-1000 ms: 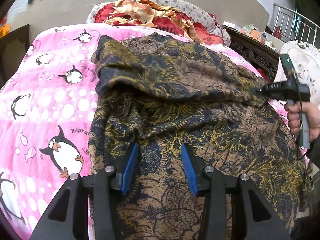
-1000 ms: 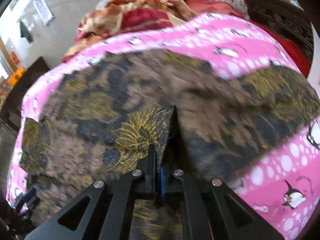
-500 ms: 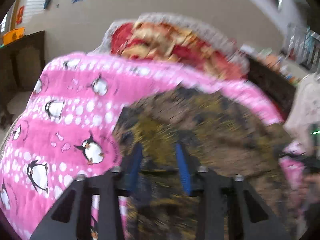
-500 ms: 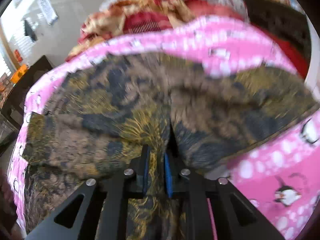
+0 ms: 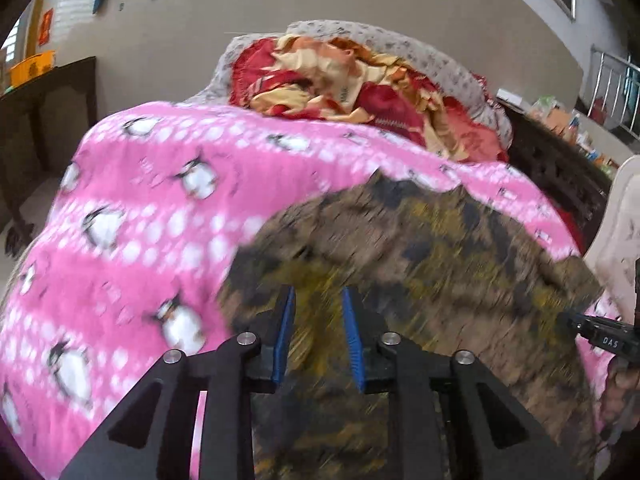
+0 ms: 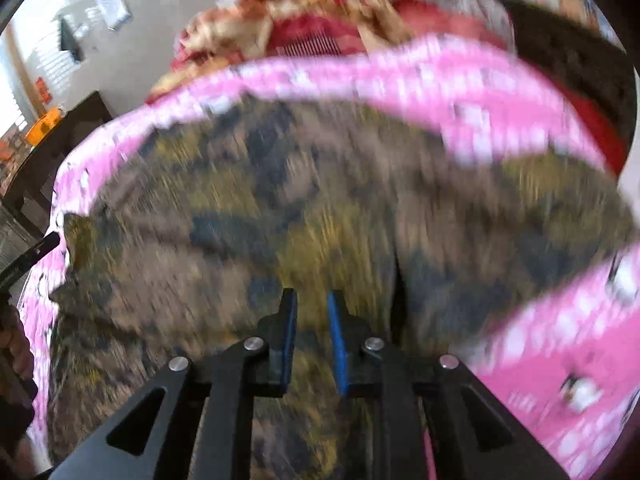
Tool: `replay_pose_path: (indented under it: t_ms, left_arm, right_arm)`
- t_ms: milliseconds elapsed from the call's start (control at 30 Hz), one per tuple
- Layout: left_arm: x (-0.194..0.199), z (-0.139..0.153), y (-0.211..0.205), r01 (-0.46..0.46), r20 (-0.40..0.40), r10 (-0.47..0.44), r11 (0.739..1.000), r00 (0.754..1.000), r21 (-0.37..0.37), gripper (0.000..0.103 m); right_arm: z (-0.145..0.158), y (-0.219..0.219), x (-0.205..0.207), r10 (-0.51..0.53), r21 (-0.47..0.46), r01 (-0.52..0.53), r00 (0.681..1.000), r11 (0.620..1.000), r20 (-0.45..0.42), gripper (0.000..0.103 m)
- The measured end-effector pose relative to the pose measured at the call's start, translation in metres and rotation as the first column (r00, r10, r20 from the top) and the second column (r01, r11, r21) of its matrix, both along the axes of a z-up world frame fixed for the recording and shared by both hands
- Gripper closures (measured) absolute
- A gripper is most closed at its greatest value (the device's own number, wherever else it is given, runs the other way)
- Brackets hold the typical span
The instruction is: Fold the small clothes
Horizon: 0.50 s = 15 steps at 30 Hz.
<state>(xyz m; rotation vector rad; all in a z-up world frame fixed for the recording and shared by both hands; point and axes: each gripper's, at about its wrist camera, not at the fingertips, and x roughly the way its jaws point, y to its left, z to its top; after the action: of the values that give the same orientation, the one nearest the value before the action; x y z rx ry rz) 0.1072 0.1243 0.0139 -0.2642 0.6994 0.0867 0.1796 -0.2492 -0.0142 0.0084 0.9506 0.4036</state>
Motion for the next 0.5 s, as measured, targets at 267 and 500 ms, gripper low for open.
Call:
replay_pose_path:
  t_ms: [267,500]
  left_arm:
    - [0.042,-0.062,0.007,-0.025,-0.103,0.017,0.997,0.995,-0.075,0.095]
    - [0.041,-0.058,0.005,-0.025,-0.106,0.018,0.998,0.994,-0.065,0.095]
  right_arm:
    - [-0.039,0.021,0.030,-0.055,-0.097,0.061,0.996,0.993,0.069,0.067]
    - [-0.038,0.032,0.020,-0.056,-0.181,0.075,0.993,0.981,0.107,0.064]
